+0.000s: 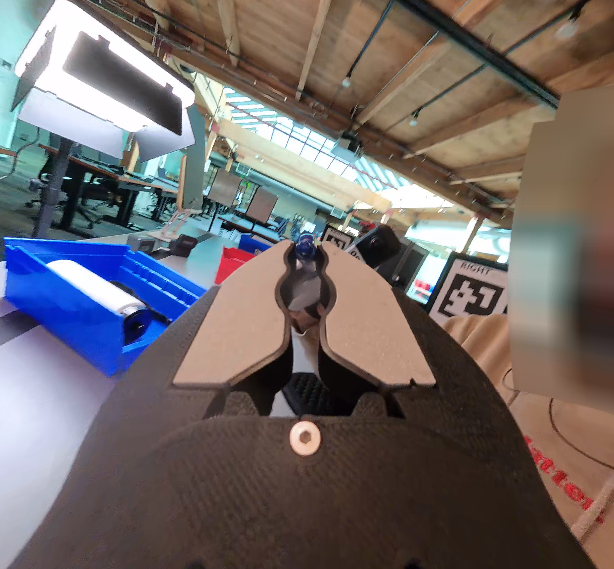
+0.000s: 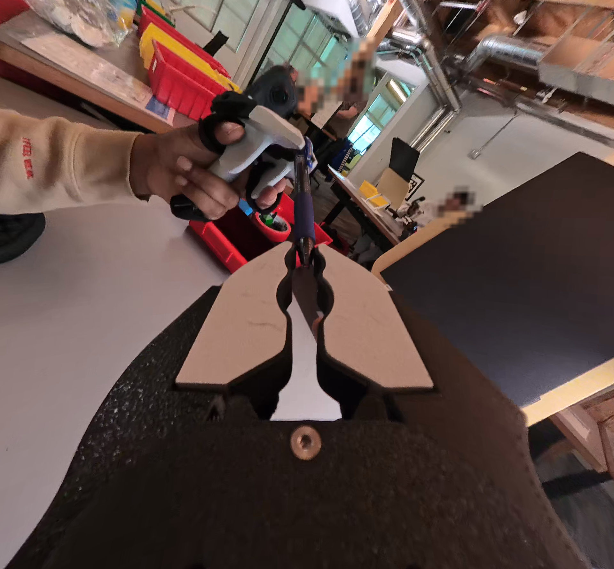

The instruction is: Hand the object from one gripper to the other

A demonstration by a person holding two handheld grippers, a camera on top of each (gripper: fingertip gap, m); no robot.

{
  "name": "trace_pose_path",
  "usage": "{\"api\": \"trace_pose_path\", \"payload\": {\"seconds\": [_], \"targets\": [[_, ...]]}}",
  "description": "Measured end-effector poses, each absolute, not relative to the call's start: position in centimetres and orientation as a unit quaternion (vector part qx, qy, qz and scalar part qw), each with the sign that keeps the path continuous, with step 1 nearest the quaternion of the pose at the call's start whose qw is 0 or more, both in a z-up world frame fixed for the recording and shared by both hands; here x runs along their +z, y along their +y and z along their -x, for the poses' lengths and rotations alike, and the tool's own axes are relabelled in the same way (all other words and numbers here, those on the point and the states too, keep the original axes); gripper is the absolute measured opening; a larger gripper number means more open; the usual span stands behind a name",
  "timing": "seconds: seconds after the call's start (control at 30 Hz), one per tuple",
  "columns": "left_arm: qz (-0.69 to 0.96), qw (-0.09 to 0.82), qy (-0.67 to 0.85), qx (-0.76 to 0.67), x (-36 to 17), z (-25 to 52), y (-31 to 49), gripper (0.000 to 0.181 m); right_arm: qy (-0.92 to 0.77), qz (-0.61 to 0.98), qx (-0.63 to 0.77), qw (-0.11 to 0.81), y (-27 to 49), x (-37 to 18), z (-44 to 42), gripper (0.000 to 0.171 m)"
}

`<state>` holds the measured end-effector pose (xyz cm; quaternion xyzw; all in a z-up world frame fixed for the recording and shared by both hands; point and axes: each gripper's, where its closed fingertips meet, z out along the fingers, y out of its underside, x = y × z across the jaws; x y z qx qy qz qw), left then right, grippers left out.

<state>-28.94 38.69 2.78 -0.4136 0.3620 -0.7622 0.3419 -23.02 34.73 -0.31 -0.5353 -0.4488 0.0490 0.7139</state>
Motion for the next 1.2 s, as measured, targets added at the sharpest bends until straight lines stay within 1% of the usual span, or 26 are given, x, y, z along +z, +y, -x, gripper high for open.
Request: {"api": "trace_pose_path", "payload": {"seconds": [0.23,0.33,0.37,0.63,0.67,0.7,0.73,0.8,0.87,0.93,1.03,1.2], "targets": [[0.394,0.303,0.311,-0.810,3.5,28.8,38.5,0.011,-0.424,0.481,0.056,0.765,33.6,1.9,23.4,0.012],[0.394,0.297,0.305,-0.815,3.5,28.7,38.5,0.011,-0.427,0.477,0.054,0.766,33.3,2.0,23.6,0.014],[0.391,0.295,0.301,-0.818,3.6,28.7,38.5,0.011,-0.431,0.479,0.051,0.763,33.3,1.9,23.7,0.011],[0.395,0.295,0.302,-0.816,3.7,28.7,38.3,0.011,-0.439,0.483,0.043,0.756,33.3,1.8,23.6,0.010],[0.399,0.301,0.308,-0.810,3.7,28.8,38.5,0.016,-0.443,0.489,0.045,0.750,33.3,1.7,23.6,0.011],[0.407,0.319,0.313,-0.797,3.7,29.0,38.9,0.026,-0.444,0.491,0.044,0.748,33.2,1.8,23.3,0.011],[0.416,0.350,0.319,-0.777,3.7,29.5,39.6,0.030,-0.442,0.493,0.041,0.748,33.2,2.0,22.8,0.011],[0.433,0.420,0.347,-0.718,4.0,30.8,40.6,0.031,-0.450,0.506,0.043,0.735,33.0,2.0,21.9,0.010],[0.470,0.489,0.408,-0.612,3.3,31.5,41.1,0.031,-0.470,0.538,0.046,0.699,33.1,0.9,21.0,0.011],[0.494,0.522,0.493,-0.491,1.7,31.3,40.3,0.031,-0.490,0.574,0.039,0.656,33.7,-1.0,20.5,0.011],[0.501,0.494,0.591,-0.395,-1.6,28.9,37.8,0.030,-0.522,0.614,0.057,0.589,34.3,-4.5,21.6,0.011],[0.486,0.387,0.724,-0.300,-9.3,25.2,34.2,0.033,-0.567,0.643,0.099,0.505,33.8,-8.8,24.1,0.011]]}}
